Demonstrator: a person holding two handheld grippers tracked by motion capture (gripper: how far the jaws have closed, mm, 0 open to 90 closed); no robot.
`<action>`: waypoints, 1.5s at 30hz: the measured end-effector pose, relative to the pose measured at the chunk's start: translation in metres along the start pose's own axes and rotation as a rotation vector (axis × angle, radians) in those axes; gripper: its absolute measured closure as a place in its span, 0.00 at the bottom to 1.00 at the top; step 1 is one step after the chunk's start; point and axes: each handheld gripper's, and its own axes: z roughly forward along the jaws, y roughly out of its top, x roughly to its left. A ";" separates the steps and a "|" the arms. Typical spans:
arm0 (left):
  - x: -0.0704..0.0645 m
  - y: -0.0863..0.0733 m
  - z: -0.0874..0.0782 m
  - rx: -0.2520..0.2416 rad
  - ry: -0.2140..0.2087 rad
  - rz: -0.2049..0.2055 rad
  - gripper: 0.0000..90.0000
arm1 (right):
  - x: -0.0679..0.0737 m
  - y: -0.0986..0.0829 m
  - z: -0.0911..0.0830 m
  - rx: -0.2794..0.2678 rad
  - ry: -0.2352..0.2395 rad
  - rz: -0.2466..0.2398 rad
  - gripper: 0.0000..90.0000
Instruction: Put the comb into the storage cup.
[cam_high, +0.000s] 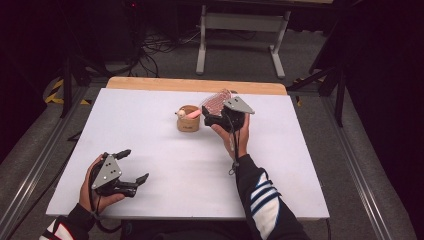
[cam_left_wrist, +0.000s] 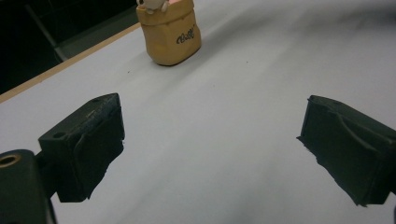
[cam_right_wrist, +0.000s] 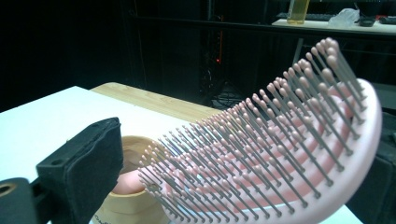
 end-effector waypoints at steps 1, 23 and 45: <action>0.000 0.000 0.000 0.001 0.000 -0.001 0.08 | 0.000 0.000 0.000 0.000 0.000 0.000 0.04; 0.000 0.000 -0.001 -0.005 0.002 0.005 0.08 | -0.004 -0.001 -0.008 0.056 0.034 -0.080 0.03; -0.001 0.000 0.000 0.005 0.006 0.016 0.07 | 0.000 -0.004 -0.023 0.053 0.046 -0.116 0.03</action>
